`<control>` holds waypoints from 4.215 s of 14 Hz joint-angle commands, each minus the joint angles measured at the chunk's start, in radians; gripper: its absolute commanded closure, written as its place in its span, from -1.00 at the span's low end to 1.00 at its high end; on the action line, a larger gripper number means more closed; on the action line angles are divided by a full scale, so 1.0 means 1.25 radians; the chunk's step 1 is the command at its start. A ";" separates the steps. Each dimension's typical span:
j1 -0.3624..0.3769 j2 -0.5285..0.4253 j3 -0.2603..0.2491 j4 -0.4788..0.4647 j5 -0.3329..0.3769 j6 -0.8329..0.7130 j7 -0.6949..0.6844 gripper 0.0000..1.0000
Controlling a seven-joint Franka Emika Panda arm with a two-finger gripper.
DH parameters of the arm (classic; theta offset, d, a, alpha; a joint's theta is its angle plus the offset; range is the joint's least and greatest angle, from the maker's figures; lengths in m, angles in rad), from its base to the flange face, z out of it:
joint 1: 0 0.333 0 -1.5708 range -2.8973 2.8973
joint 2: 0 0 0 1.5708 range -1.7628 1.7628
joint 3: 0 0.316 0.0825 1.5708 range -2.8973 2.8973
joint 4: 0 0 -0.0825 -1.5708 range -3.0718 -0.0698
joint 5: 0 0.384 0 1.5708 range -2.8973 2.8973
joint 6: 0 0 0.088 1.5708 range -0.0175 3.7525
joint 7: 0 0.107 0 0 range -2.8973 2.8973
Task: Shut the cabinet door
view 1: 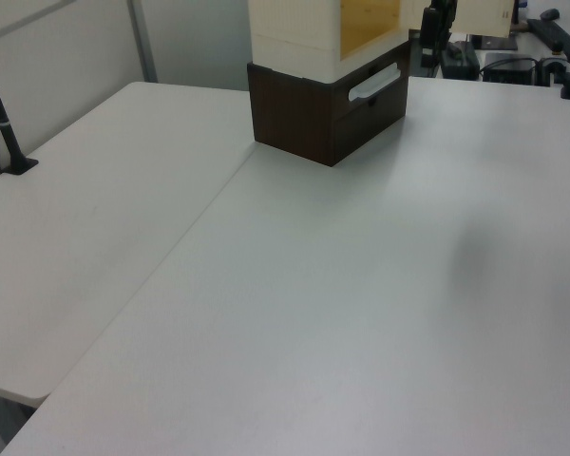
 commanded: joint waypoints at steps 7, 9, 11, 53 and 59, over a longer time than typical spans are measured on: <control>-0.009 -0.022 0.008 -0.026 -0.003 0.029 0.001 -1.00; -0.011 -0.023 0.008 -0.026 -0.002 0.029 0.001 -1.00; -0.011 -0.022 0.008 -0.026 -0.001 0.029 0.001 -1.00; -0.142 -0.033 -0.468 0.026 0.216 0.392 -0.290 1.00; -0.149 0.001 -0.467 0.016 0.167 0.384 -0.373 1.00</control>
